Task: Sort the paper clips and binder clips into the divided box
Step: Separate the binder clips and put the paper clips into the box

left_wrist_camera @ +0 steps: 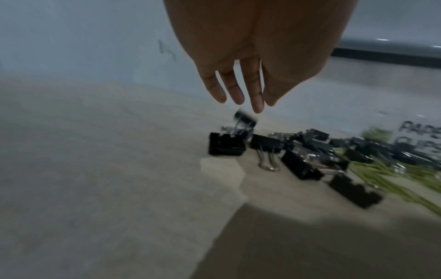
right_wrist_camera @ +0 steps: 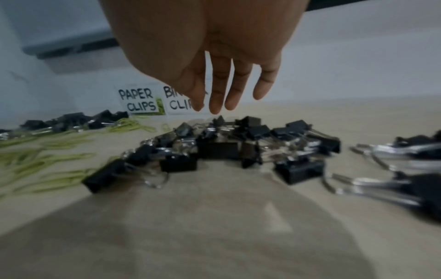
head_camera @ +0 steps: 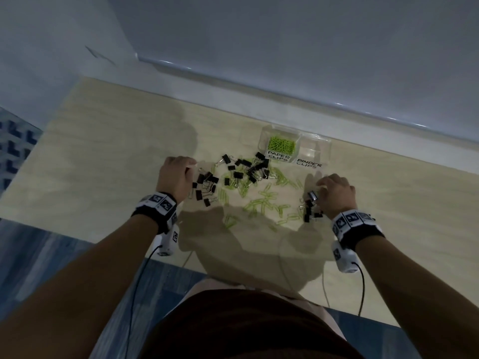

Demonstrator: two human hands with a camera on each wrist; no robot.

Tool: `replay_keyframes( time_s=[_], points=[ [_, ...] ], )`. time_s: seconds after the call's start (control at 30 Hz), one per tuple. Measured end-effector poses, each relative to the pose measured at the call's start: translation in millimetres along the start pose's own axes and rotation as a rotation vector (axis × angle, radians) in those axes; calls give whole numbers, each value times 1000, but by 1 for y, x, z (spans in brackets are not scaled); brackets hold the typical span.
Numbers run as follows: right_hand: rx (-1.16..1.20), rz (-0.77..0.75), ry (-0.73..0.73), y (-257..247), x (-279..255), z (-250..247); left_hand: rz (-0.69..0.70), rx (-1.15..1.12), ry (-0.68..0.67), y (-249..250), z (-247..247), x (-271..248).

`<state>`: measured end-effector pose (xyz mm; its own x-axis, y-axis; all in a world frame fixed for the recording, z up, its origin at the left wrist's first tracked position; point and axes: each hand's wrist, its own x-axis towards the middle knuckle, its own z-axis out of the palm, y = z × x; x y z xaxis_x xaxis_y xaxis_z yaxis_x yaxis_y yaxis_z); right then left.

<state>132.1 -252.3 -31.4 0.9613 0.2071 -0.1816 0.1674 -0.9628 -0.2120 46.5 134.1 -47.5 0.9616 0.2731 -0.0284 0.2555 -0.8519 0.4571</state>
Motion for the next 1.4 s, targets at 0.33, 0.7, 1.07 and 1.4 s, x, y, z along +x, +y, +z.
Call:
replay_keyframes(
  time_s=[0.33,0.7,1.07,1.4],
  points=[
    [-144,-431,-131,-126,15,15,210,273,-337,60,27,-1],
    [-367,-512,-107,-134,24,27,324,265,-306,54,31,-1],
    [-278,-523,-115,-103,9,19,350,203,-331,68,48,-5],
    [164,-56,60,-38,-8,11,308,53,-217,64,47,-11]
  ],
)
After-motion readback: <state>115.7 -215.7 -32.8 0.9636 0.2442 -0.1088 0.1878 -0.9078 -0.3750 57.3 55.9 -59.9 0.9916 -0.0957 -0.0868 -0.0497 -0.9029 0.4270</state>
